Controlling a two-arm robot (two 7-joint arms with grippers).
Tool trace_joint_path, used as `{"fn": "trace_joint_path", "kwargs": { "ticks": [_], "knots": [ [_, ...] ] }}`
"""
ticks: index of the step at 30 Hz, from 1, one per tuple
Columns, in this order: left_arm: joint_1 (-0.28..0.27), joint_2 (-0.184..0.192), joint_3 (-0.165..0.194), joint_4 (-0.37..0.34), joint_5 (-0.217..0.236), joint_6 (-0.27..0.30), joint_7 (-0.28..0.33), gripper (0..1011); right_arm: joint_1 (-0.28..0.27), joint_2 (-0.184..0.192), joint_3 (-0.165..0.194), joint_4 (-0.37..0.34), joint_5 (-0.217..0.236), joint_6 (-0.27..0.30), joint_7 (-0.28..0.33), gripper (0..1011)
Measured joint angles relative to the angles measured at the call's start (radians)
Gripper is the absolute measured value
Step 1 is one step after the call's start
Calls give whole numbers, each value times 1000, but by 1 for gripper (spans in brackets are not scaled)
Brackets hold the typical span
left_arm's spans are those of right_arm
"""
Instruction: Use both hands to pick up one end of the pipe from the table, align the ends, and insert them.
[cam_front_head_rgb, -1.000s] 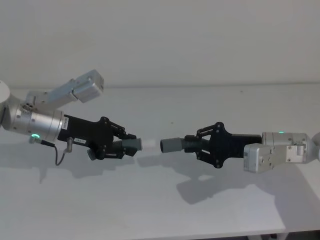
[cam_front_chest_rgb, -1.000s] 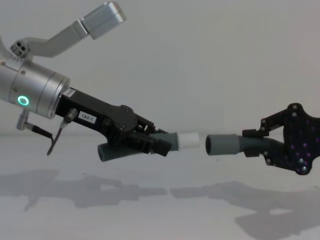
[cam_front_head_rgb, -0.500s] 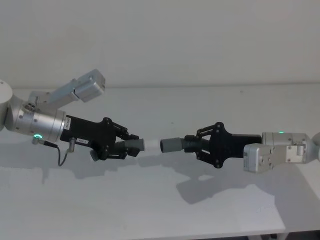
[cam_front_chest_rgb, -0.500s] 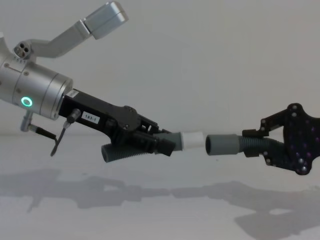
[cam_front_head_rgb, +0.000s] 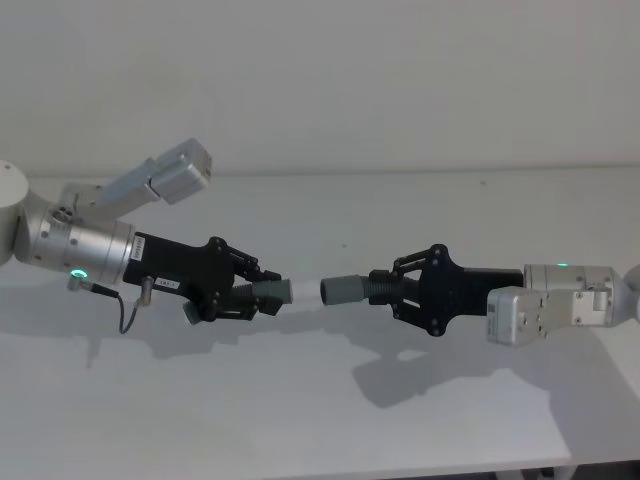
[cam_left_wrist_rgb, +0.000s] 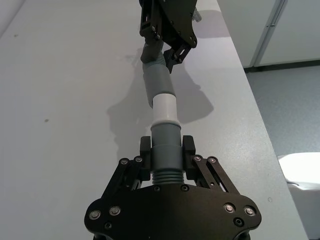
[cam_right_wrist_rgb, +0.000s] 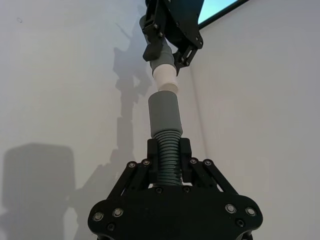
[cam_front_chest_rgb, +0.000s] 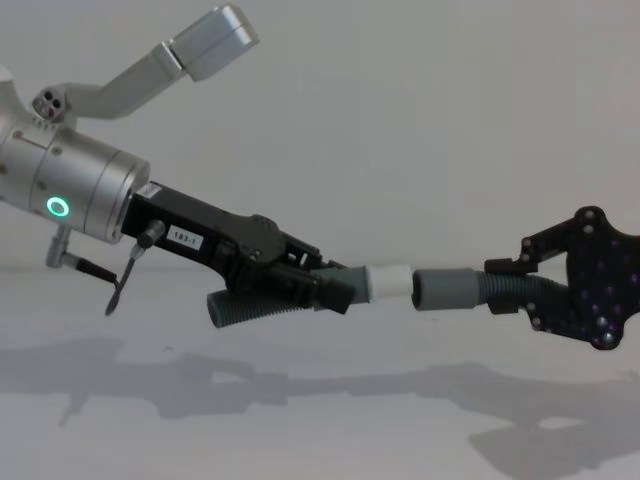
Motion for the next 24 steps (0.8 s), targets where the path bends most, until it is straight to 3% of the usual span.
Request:
{"fn": "trace_joint_path", "kwargs": {
  "ticks": [24],
  "knots": [
    [-9,-16,21,47,-22,2,-7,332,0,0,0,0,0,0,0,225]
  ]
}}
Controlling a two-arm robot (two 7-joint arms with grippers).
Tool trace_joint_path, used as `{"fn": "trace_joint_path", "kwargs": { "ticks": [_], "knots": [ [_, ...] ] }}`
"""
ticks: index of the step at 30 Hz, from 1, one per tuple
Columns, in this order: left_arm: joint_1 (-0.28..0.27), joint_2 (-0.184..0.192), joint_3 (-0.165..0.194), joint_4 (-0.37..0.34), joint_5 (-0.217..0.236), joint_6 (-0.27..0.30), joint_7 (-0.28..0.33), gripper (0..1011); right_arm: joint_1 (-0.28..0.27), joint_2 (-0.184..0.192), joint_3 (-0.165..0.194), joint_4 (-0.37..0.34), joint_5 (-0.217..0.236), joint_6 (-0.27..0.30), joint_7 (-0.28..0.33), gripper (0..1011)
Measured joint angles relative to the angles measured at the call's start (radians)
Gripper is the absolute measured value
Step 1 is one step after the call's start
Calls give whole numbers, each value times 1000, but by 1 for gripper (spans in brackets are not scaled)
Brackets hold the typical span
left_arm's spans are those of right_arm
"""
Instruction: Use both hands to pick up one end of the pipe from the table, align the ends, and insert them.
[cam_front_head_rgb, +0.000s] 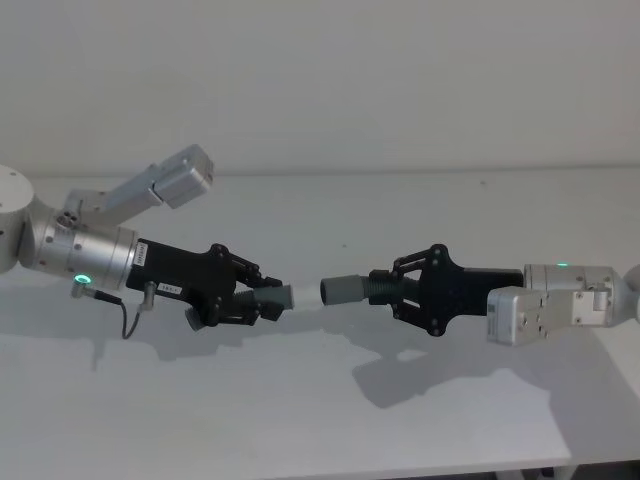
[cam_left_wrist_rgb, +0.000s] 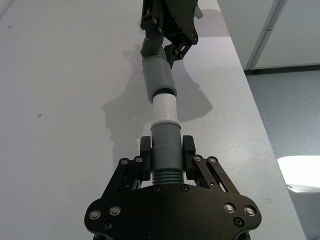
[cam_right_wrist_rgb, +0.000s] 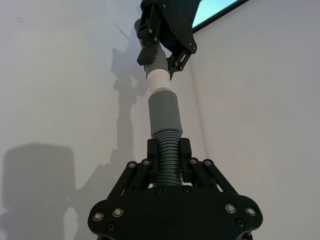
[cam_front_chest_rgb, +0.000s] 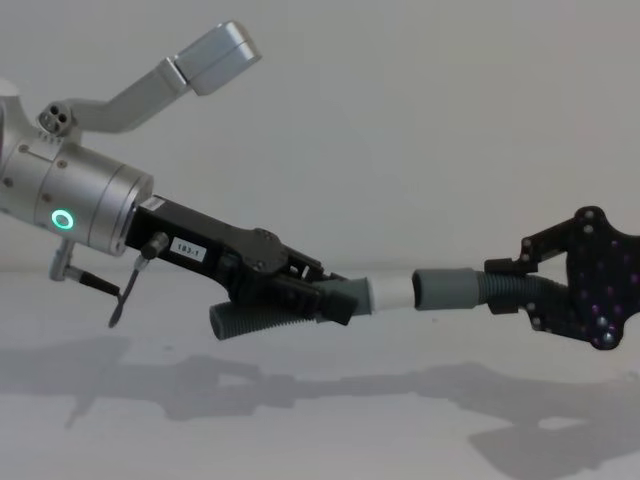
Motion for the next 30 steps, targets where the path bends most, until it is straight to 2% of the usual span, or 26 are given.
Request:
{"fn": "trace_joint_path", "kwargs": {
  "ticks": [30],
  "knots": [
    [-7,-15,19,29,-27,-16,2,332,0,0,0,0,0,0,0,225]
  ]
}}
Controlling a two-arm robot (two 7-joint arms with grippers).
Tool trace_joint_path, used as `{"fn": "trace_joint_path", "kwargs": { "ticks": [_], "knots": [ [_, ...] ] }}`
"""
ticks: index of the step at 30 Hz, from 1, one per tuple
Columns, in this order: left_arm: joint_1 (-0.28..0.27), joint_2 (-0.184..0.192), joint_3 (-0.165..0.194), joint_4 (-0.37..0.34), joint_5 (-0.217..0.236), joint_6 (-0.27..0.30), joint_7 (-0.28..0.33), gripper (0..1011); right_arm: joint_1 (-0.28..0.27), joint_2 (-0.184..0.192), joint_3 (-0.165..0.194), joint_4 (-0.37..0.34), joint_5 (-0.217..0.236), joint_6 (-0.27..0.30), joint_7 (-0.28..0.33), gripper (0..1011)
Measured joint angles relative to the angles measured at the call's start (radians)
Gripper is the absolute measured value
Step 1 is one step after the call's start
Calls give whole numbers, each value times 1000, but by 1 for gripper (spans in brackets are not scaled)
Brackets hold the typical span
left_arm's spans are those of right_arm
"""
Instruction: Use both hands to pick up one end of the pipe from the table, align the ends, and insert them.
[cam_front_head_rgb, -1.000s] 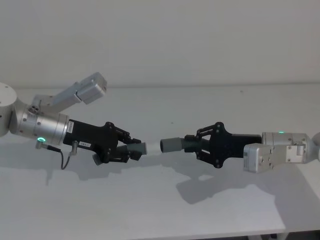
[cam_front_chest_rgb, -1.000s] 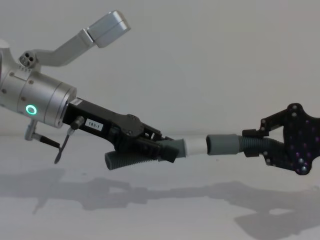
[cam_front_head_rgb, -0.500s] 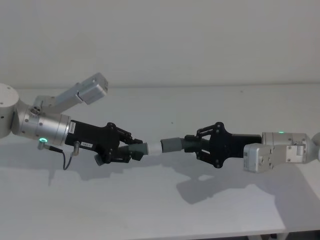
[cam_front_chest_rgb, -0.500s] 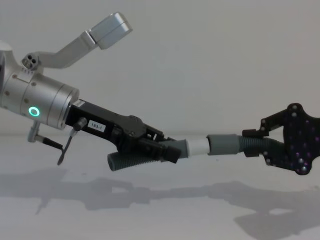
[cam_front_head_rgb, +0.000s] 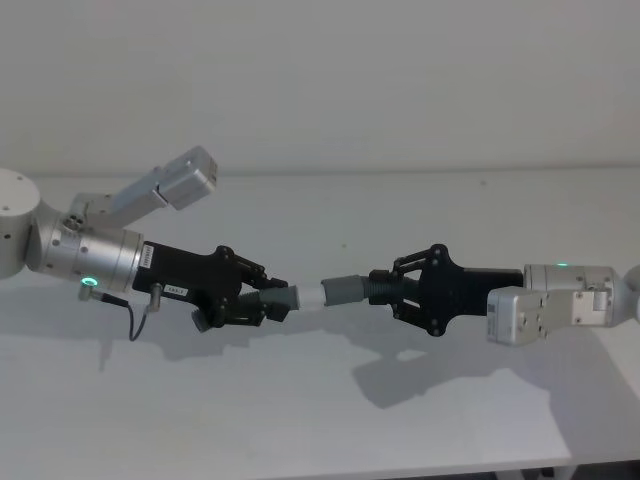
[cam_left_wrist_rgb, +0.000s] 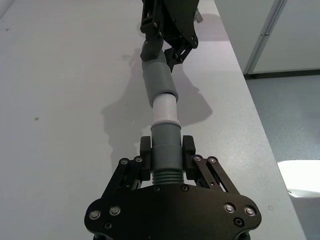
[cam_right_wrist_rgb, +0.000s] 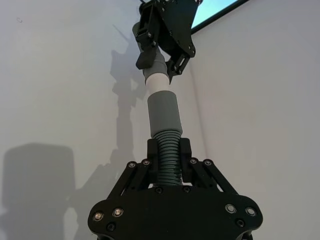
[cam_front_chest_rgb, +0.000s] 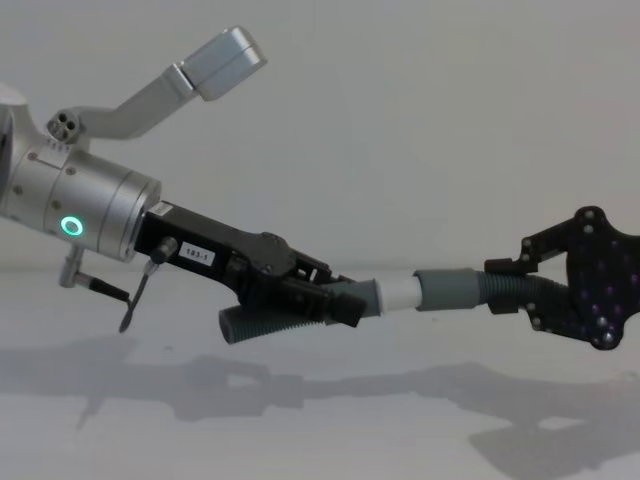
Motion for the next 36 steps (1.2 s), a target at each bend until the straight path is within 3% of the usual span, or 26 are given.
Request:
{"fn": "trace_joint_path", "kwargs": {
  "ticks": [36],
  "knots": [
    [-38,-67,25,119,-15,-45,-22,332,0,0,0,0,0,0,0,224]
  ]
}}
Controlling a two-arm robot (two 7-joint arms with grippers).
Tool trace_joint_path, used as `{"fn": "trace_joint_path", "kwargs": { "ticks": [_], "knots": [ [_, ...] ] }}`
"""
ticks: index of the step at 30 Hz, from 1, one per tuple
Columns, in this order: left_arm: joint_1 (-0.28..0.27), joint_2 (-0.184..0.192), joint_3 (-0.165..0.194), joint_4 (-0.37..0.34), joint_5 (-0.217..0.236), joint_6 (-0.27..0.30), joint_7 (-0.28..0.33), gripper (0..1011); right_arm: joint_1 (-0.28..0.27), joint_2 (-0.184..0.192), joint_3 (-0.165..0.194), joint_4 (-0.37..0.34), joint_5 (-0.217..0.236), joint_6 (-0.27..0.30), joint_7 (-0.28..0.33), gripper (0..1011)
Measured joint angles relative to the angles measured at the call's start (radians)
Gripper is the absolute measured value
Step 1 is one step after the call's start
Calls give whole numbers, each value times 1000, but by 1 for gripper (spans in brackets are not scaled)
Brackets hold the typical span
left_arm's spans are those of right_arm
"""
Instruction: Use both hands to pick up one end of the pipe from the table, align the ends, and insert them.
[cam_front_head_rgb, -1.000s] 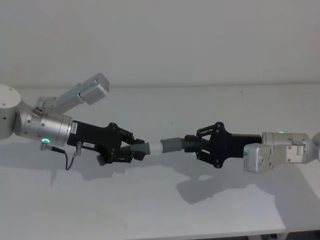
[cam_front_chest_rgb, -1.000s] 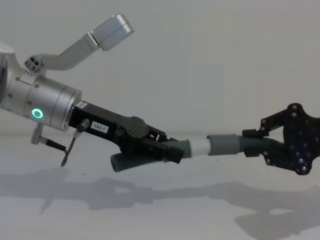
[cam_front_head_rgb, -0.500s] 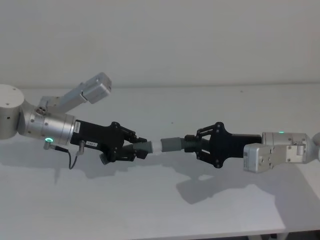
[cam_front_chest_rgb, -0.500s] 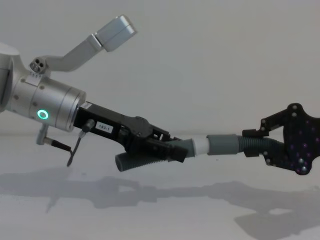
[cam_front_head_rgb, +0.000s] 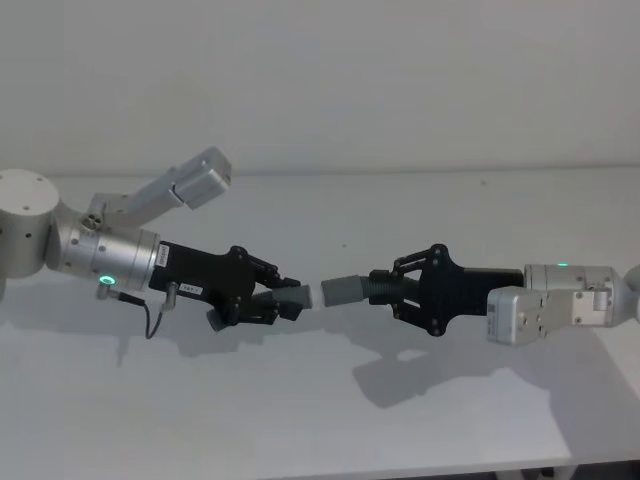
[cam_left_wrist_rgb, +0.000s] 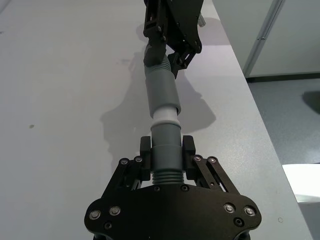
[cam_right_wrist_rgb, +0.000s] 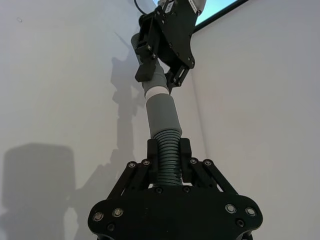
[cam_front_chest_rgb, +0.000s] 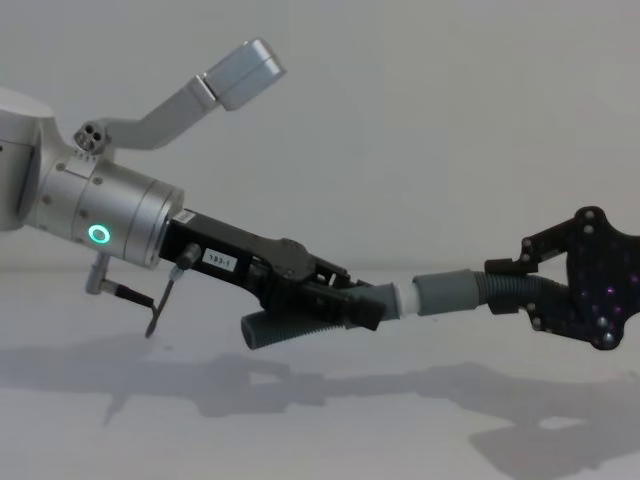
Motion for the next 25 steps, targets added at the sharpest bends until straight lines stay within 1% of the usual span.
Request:
{"fn": "trace_joint_path", "kwargs": {
  "ticks": [9,25],
  "knots": [
    [-4,-11,-1,16,3,-6,-6,332,0,0,0,0,0,0,0,225],
    [-5,-17,-4,24,6,-10,-9,332,0,0,0,0,0,0,0,225]
  ]
}}
